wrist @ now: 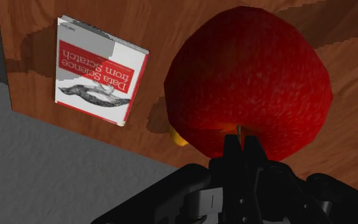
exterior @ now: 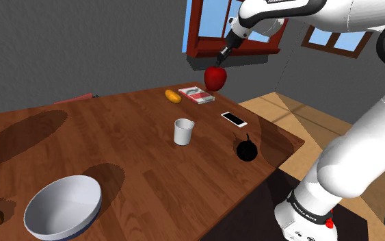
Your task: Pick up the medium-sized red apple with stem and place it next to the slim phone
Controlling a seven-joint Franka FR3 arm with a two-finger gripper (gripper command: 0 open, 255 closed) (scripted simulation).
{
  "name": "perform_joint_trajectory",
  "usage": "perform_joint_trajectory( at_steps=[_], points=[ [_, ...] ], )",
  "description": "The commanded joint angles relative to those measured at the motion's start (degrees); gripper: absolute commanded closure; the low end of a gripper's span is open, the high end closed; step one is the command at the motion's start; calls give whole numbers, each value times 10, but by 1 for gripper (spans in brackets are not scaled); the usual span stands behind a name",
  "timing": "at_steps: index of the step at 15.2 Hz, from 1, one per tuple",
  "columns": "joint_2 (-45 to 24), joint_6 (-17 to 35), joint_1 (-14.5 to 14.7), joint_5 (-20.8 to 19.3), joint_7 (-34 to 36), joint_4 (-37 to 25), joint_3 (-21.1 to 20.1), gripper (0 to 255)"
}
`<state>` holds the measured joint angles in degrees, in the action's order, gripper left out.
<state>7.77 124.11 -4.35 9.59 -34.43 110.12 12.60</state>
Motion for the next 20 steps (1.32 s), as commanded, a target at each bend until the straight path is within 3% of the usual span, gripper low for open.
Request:
perform_joint_trajectory(
  at_steps=[1,10,20],
  points=[
    [-25,-11,-7,14,-27,-31,15,255],
    [-179,-84,-71,102,-153,-221,72,255],
    [-178,-10,-68,113,-175,-144,67,255]
  ],
)
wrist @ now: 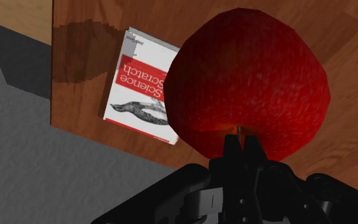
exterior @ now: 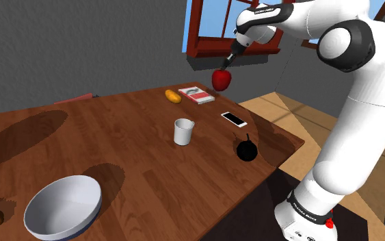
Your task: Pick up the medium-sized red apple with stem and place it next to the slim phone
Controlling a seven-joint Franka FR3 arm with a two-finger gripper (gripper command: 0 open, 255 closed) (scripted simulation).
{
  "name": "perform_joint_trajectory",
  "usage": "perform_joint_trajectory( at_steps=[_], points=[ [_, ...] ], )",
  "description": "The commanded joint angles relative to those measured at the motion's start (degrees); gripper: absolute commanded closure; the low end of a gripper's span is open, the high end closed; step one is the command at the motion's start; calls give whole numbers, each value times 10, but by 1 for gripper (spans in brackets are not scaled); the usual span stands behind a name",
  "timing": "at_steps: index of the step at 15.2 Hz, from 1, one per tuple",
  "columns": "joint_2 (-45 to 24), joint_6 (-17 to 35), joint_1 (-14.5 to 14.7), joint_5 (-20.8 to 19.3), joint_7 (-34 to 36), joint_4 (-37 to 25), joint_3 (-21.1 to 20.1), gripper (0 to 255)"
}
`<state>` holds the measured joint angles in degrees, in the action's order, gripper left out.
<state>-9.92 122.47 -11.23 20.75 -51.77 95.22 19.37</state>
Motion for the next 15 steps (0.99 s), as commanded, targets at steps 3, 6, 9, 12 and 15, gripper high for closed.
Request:
perform_joint_trajectory(
  at_steps=[3,6,9,12,15],
  points=[
    [-4,27,1,7,-9,24,-2,255],
    [-7,48,1,13,-17,42,-3,255],
    [-12,68,1,20,-26,59,-5,255],
    [-18,87,0,28,-35,74,-7,255],
    [-24,106,0,37,-45,88,-10,255]
  ],
)
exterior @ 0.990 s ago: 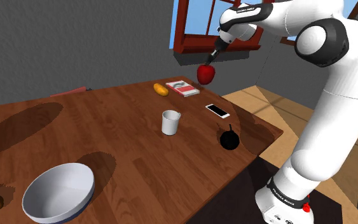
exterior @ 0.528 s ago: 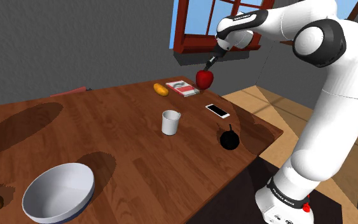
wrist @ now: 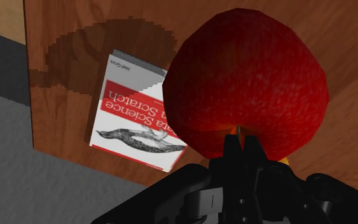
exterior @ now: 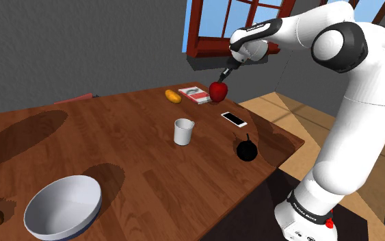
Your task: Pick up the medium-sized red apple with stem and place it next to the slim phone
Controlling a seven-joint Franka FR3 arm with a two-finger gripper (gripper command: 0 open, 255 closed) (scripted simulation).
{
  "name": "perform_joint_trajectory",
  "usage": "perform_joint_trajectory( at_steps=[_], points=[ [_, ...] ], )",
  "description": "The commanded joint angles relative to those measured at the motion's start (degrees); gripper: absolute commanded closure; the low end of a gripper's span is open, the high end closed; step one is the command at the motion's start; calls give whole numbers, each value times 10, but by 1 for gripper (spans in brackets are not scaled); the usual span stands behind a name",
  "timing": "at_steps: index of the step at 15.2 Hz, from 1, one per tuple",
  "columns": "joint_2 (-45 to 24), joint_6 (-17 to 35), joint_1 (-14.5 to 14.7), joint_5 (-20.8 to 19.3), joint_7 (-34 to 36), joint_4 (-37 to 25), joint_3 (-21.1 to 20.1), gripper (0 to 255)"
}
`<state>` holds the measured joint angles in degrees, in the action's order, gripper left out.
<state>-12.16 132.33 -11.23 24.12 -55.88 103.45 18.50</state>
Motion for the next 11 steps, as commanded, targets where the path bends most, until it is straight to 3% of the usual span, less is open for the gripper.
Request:
perform_joint_trajectory(
  at_steps=[1,11],
  points=[
    [-5,14,-1,6,-7,10,-2,255],
    [-36,75,-6,44,-46,46,-14,255]
  ],
)
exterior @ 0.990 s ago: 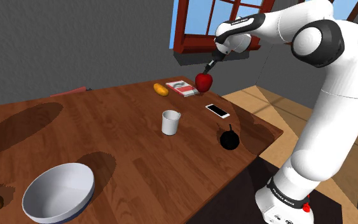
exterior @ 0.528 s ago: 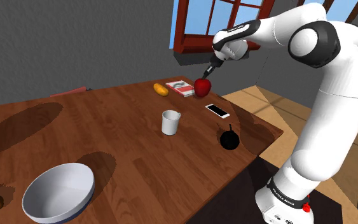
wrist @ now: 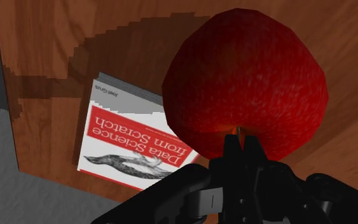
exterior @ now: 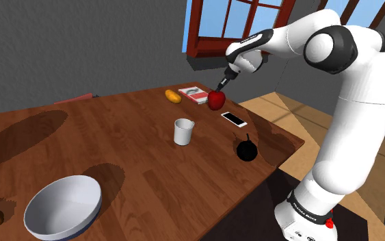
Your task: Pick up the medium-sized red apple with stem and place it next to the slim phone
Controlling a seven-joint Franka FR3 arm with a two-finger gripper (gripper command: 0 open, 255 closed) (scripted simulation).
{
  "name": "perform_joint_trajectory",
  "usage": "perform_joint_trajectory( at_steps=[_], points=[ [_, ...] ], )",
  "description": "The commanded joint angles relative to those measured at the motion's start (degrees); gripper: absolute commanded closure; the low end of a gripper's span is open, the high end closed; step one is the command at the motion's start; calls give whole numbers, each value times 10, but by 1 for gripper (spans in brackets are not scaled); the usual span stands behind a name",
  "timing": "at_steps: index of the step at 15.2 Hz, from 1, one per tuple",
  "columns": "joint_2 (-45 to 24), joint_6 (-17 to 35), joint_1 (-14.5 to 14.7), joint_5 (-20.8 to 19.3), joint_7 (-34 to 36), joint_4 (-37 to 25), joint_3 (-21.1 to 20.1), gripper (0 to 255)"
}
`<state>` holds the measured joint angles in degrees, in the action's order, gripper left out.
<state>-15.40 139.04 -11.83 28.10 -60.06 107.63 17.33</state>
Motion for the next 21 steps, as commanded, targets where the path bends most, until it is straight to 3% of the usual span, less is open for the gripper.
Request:
perform_joint_trajectory(
  at_steps=[1,8,9,14,18,21],
  points=[
    [-3,8,0,5,-4,5,-2,255],
    [-3,8,0,5,-4,5,-2,255],
    [-3,8,0,5,-4,5,-2,0],
    [-3,8,0,5,-4,5,-2,0],
    [53,-36,3,-31,18,12,13,0],
    [53,-36,2,-31,18,12,13,0]
  ],
)
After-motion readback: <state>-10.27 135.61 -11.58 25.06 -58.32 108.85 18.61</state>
